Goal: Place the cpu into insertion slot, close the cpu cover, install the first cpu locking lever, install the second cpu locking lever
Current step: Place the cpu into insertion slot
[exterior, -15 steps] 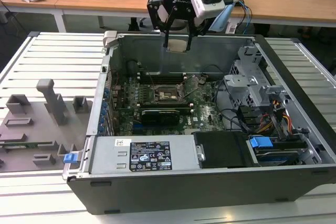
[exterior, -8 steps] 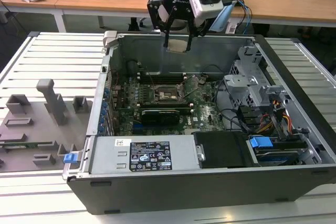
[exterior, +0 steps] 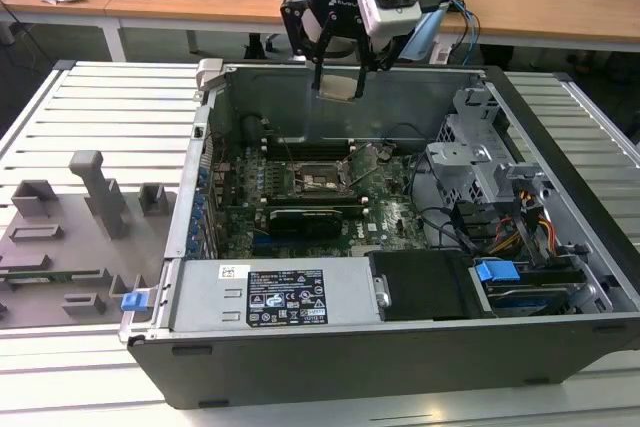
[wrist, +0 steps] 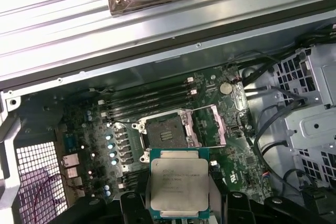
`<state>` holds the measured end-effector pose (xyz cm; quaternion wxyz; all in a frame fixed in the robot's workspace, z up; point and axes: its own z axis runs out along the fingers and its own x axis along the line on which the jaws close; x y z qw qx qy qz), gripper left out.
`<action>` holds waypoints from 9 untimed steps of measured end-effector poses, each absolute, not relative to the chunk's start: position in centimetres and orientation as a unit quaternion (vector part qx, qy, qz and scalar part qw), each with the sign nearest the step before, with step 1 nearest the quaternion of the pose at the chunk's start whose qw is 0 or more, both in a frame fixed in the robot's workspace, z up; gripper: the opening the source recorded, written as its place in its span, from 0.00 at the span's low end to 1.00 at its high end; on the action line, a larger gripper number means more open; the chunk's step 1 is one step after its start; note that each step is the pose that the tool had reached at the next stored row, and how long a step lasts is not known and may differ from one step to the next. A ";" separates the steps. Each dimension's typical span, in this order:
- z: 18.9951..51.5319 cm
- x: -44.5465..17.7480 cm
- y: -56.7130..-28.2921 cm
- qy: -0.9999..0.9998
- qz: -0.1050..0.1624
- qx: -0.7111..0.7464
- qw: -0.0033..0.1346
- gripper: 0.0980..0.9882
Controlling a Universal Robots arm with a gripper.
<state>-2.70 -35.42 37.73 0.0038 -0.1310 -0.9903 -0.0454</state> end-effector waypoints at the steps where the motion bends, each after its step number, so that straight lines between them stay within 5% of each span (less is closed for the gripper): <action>1: 37.7 -2.7 -35.4 -0.990 -0.045 -0.134 0.004 0.49; 9: 37.7 -2.7 -35.4 -0.981 -0.046 -0.190 0.001 0.49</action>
